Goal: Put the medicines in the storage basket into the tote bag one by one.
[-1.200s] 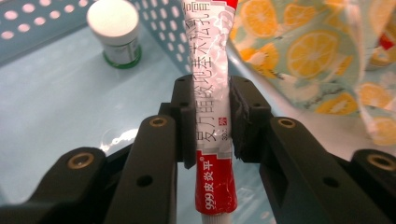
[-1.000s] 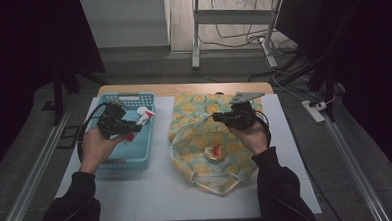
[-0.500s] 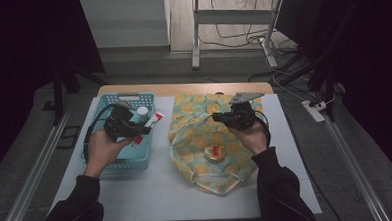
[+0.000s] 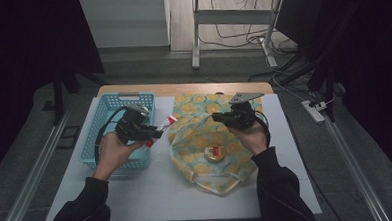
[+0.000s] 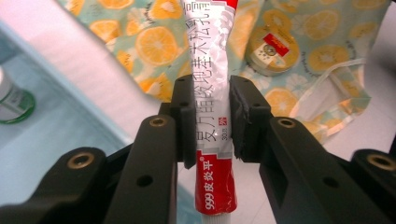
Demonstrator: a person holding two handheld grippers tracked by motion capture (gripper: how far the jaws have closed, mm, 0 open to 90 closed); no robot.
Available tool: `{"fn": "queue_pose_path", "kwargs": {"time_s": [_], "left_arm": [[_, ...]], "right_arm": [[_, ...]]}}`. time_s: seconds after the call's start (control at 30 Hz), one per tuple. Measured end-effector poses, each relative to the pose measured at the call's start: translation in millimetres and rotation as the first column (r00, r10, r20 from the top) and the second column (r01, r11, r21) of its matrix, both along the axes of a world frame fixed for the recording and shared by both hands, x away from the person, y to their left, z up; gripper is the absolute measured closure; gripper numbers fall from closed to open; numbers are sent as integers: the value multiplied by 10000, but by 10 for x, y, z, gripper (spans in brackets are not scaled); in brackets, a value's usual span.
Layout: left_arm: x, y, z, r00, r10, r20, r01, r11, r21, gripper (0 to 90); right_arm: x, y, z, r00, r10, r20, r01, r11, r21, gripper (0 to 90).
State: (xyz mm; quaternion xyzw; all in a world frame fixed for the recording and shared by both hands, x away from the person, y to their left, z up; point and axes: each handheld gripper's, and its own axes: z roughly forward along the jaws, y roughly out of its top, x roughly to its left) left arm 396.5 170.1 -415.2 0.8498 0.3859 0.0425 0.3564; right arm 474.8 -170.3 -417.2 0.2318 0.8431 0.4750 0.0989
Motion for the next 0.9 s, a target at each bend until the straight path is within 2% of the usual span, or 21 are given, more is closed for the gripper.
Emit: {"fn": "queue_pose_path", "kwargs": {"time_s": [0.37, 0.6, 0.9], "left_arm": [[-13, -305, 0, 9976, -688, 62, 689, 9976, -91, 728], [-15, -502, -10, 9931, -1175, 66, 1175, 9930, -87, 728], [4, -744, -10, 9877, -1559, 150, 1561, 9876, -142, 728]], "right_arm": [[-1, 9, -10, 10000, -18, -10, 18, 10000, -14, 900], [0, 7, -8, 10000, -17, -3, 17, 10000, 7, 900], [1, -3, 1, 10000, -39, 11, 38, 10000, 68, 900]]}}
